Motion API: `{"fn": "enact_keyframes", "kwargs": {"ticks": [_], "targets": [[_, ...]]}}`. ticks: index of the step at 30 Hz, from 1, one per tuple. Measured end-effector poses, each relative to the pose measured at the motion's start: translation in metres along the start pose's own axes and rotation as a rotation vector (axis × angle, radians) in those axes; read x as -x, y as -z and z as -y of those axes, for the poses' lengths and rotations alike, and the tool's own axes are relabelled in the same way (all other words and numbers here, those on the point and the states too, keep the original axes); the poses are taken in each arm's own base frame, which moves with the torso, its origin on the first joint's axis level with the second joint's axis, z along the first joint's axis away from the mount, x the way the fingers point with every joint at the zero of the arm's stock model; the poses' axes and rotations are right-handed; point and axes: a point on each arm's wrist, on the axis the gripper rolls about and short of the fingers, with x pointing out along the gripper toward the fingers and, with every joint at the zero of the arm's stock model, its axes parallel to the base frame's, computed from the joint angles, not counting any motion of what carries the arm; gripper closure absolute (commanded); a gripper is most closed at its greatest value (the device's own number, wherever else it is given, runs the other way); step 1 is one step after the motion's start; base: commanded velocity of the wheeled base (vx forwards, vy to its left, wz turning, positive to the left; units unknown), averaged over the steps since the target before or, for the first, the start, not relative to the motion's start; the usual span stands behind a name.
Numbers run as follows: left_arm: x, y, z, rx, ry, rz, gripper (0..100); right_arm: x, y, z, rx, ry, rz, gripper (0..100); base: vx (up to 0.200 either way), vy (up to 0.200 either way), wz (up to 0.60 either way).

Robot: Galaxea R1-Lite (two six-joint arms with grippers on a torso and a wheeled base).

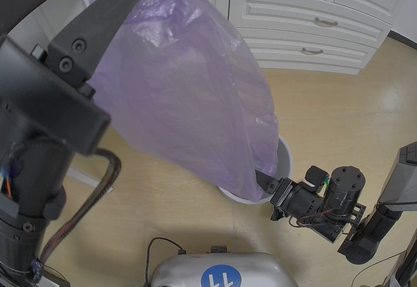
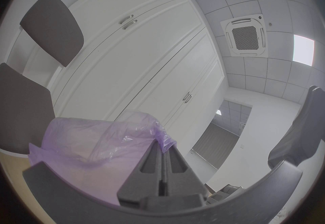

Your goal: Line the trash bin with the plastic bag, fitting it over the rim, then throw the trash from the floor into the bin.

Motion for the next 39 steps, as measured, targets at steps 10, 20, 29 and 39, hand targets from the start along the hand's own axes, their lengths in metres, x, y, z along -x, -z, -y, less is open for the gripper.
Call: {"fn": "enact_keyframes", "kwargs": {"ticks": [10, 20, 29, 39], "targets": [[0.002, 0.004, 0.003, 0.005, 0.012, -0.017, 100, 0.001, -0.003, -0.001, -0.021, -0.001, 0.016, 0, 0.0, 0.0, 0.0], [0.003, 0.006, 0.004, 0.005, 0.016, -0.028, 100, 0.003, -0.007, -0.005, -0.021, -0.01, 0.033, 100, 0.0, 0.0, 0.0], [0.003, 0.009, 0.003, -0.001, 0.015, -0.038, 100, 0.008, -0.011, -0.008, -0.013, -0.02, 0.043, 100, 0.0, 0.0, 0.0], [0.004, 0.021, 0.001, -0.02, -0.004, -0.085, 100, 0.01, -0.022, 0.0, 0.184, 0.029, 0.092, 100, 0.0, 0.0, 0.0]]}}
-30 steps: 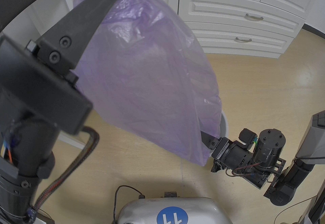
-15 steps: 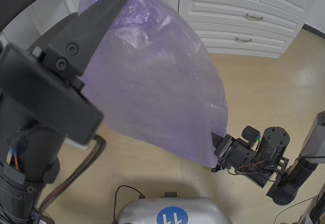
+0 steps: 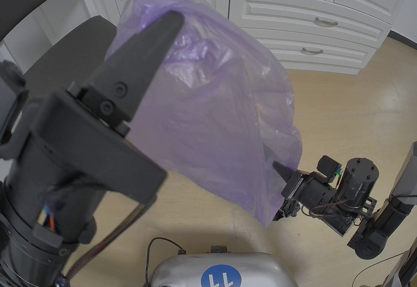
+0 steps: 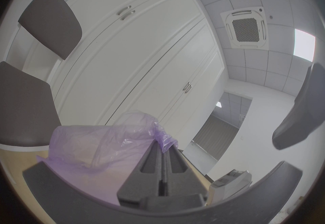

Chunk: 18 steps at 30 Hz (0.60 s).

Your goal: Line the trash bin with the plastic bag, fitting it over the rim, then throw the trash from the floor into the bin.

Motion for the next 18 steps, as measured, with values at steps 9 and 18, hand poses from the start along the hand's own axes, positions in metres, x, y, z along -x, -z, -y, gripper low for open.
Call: {"fn": "enact_keyframes", "kwargs": {"ticks": [9, 18], "targets": [[0.001, 0.035, -0.024, -0.115, -0.09, -0.201, 100, 0.009, -0.03, 0.014, 0.128, 0.087, 0.058, 100, 0.0, 0.0, 0.0], [-0.002, 0.053, -0.045, -0.164, -0.168, -0.293, 100, 0.035, -0.063, 0.011, 0.165, 0.245, -0.098, 100, 0.0, 0.0, 0.0]]}}
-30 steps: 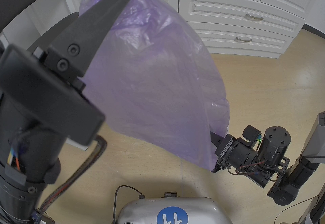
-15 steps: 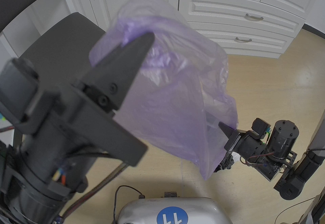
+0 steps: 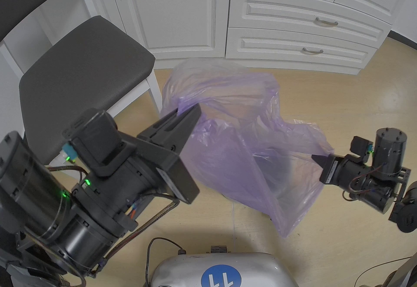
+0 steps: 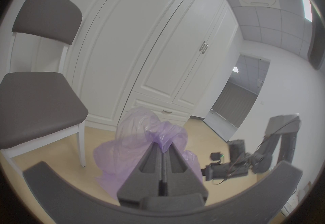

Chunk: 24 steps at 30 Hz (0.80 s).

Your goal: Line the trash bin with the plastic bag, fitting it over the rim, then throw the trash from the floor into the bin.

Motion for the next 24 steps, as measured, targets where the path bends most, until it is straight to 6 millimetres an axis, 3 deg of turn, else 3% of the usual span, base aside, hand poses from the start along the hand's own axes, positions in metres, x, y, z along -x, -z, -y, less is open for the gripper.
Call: {"fn": "enact_keyframes", "kwargs": {"ticks": [7, 14, 24], "targets": [[-0.018, 0.018, -0.015, 0.017, -0.076, -0.053, 100, 0.048, -0.037, -0.002, 0.044, 0.045, -0.027, 100, 0.0, 0.0, 0.0], [-0.035, 0.034, -0.042, 0.013, -0.146, -0.093, 100, 0.088, -0.068, 0.005, 0.188, 0.116, 0.102, 100, 0.0, 0.0, 0.0], [-0.04, 0.044, -0.065, -0.002, -0.166, -0.136, 100, 0.1, -0.061, 0.024, 0.35, 0.259, 0.101, 100, 0.0, 0.0, 0.0]]}}
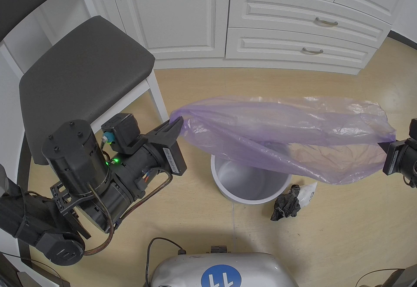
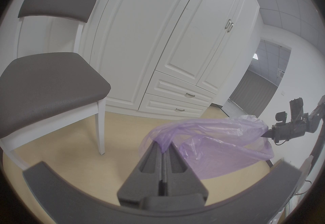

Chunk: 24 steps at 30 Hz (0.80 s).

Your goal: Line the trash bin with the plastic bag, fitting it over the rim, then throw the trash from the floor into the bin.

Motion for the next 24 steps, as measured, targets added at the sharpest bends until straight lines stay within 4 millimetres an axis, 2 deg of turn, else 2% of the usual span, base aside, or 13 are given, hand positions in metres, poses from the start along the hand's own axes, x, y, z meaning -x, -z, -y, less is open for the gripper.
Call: {"fn": "enact_keyframes", "kwargs": {"ticks": [9, 24], "targets": [[-0.002, 0.001, -0.013, -0.008, -0.019, -0.005, 100, 0.0, 0.014, 0.003, 0.091, 0.061, -0.046, 100, 0.0, 0.0, 0.0], [-0.002, -0.001, -0.021, -0.015, -0.045, 0.004, 100, 0.008, 0.036, 0.006, 0.247, 0.057, -0.097, 100, 0.0, 0.0, 0.0]]}}
